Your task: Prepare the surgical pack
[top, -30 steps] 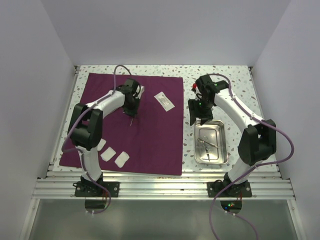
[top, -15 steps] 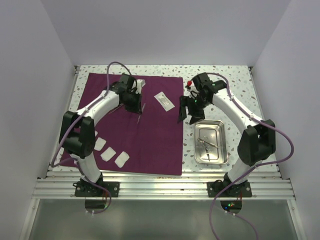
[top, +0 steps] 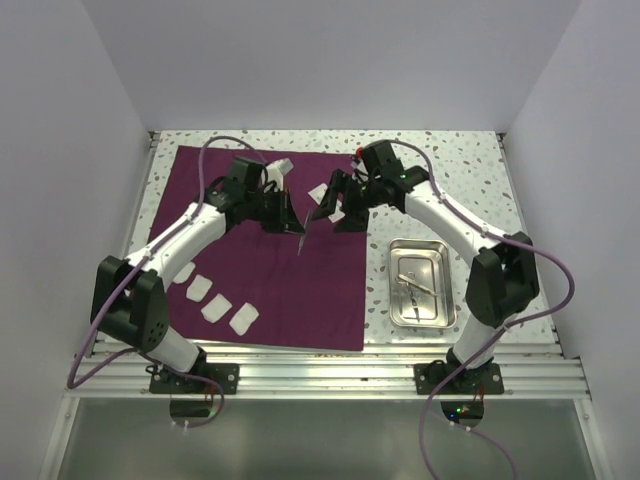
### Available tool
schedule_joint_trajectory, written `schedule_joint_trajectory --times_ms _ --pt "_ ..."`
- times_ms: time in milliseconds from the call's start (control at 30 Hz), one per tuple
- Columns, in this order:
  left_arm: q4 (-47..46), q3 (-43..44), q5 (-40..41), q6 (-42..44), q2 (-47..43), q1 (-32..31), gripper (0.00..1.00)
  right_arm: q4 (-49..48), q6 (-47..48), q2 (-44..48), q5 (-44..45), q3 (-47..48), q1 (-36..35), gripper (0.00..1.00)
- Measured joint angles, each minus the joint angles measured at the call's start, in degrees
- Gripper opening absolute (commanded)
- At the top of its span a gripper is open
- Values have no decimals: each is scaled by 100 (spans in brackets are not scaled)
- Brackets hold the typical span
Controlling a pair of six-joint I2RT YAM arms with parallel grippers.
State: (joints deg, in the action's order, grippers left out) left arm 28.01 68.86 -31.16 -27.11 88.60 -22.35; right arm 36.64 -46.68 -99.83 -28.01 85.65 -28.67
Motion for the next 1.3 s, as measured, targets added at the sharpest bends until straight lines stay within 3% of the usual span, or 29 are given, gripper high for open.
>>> schedule_joint_trajectory --times_ms 367,600,700,733,767,800,900,933,1000,1167,1300 --pt "-295 -122 -214 -393 -42 -177 0 -372 -409 -236 66 13 -184 66" --pt "-407 -127 -317 -533 -63 -317 0 -437 -431 -393 151 13 -323 53" --pt "-496 -131 -356 -551 -66 -330 0 -433 -424 -435 151 13 -332 32" --pt "-525 -138 -372 -557 -66 -330 0 -431 -400 -442 151 13 -332 20" --pt "-555 -153 -387 -579 -66 -332 0 -428 -369 -448 149 13 -332 0" --pt "-573 -168 -396 -588 -66 -330 0 -435 -369 -448 133 11 -332 0" --pt "-584 -192 -407 -588 -66 -334 21 -387 -269 -448 157 2 -328 0" --pt "-579 -190 -404 -564 -66 -332 34 -308 -166 -448 199 2 -315 0" --pt "-490 -149 -356 -444 -61 -313 46 -70 90 -448 330 0 -271 0" --pt "-24 157 20 -59 -7 -7 49 916 999 -348 1060 -87 55 0" --pt "306 479 765 382 232 481 49 1611 1729 125 1912 -625 525 0"
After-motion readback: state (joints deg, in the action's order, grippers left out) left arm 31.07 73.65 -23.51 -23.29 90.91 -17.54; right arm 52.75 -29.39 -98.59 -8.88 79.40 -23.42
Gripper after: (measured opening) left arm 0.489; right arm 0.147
